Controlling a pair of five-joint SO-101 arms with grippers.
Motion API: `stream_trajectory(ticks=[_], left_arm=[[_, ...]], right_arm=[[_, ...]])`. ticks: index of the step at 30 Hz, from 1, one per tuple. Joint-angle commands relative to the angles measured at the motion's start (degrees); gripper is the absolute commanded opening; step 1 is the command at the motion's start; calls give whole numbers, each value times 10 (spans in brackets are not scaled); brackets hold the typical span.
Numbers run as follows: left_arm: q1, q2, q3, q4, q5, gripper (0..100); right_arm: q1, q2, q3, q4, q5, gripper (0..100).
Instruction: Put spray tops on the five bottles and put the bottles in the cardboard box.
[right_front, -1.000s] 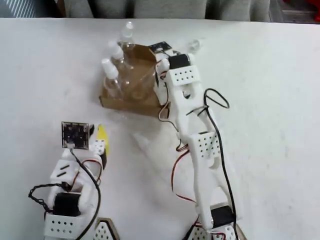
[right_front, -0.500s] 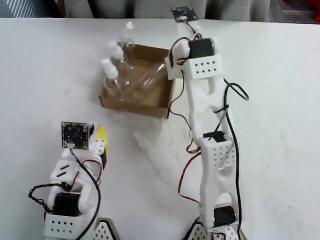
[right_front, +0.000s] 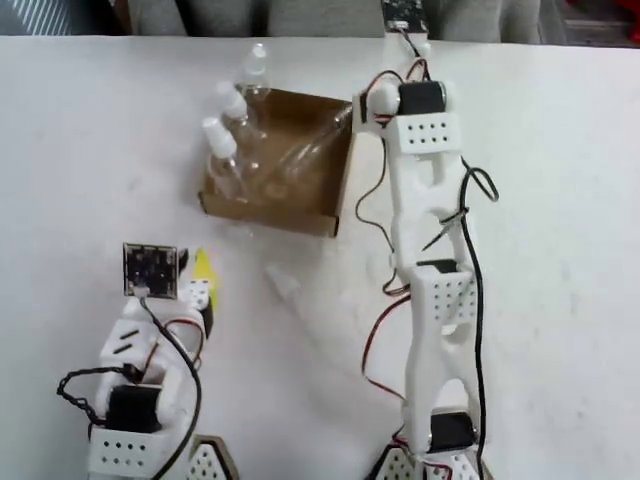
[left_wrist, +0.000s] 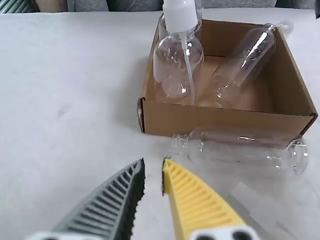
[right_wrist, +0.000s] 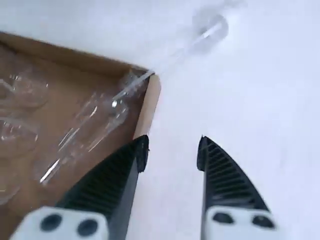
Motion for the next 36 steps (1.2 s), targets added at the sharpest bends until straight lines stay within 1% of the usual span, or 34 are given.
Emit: stream_trajectory(ticks=[1, 3, 5, 7, 9, 18, 26, 29, 36], left_arm=[[-5, -6, -1, -11, -4, 86], [-5, -6, -1, -11, -4, 86], [-5, -6, -1, -11, -4, 86], [-4, -6, -1, -11, -4, 86], [-4, -6, -1, -11, -4, 86], [-4, -6, -1, -11, -4, 86], [-4, -6, -1, -10, -4, 86], [-4, -6, -1, -10, -4, 86], [-4, -6, -1, -9, -4, 86]], right_arm=[[31, 15, -8, -74, 113, 131], [38, 34, -8, -100, 232, 133], [39, 51, -8, -124, 375, 131], [40, 71, -8, -165, 498, 131], [42, 89, -8, -196, 565, 131], [47, 145, -8, -258, 667, 134], [47, 186, -9, -378, 716, 135], [47, 200, -9, -409, 729, 135], [46, 224, -9, -486, 732, 135]])
